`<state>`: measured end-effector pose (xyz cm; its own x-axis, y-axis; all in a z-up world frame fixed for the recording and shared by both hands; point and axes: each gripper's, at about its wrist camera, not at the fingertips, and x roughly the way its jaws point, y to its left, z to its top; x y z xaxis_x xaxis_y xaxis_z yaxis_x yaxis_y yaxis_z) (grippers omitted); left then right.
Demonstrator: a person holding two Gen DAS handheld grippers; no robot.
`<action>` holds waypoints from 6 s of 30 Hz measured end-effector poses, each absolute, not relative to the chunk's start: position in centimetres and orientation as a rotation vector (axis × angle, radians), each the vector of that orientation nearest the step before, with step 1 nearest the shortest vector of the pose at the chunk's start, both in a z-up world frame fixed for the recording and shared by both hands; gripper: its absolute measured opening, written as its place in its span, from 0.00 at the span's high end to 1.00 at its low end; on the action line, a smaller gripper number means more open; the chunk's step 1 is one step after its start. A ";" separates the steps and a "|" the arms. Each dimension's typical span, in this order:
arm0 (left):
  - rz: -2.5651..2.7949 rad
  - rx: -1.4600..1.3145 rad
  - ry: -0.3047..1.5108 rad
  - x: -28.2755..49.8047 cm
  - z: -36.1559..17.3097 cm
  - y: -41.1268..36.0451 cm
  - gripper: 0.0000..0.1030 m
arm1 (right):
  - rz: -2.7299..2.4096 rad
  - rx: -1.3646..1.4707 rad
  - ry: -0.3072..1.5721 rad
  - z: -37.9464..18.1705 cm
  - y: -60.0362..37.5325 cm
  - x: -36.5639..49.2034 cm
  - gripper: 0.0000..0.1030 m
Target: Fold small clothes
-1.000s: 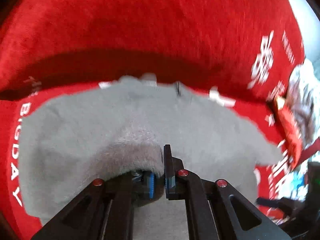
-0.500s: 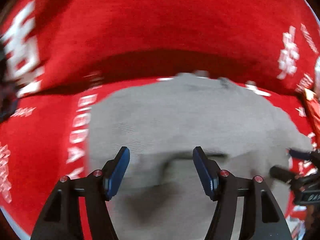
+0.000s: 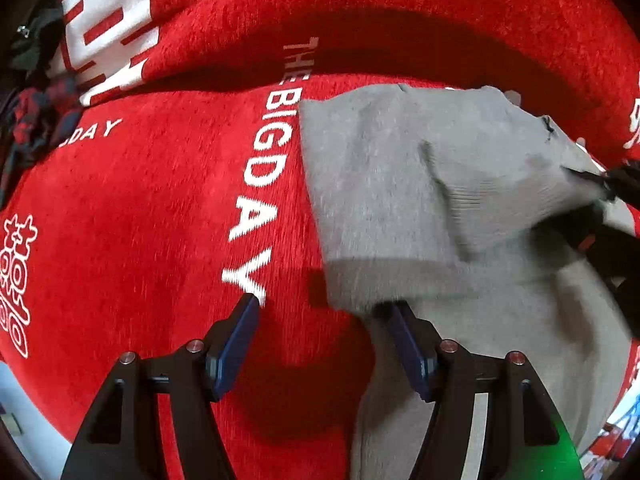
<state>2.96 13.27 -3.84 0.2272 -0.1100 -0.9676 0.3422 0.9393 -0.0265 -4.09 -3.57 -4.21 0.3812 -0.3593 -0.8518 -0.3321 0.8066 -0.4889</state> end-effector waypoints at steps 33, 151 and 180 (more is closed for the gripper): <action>-0.245 0.132 1.325 4.7 -3.7 13.8 0.35 | -0.394 1.148 0.997 -5.1 -29.5 -14.3 0.69; -0.635 0.453 1.420 -5.9 -1.1 -13.2 0.02 | -0.646 1.278 0.875 -2.5 -40.7 -37.2 0.41; -0.640 0.307 1.393 -4.9 -1.4 -14.9 0.02 | -0.593 1.609 0.358 -4.8 -53.1 -38.2 0.94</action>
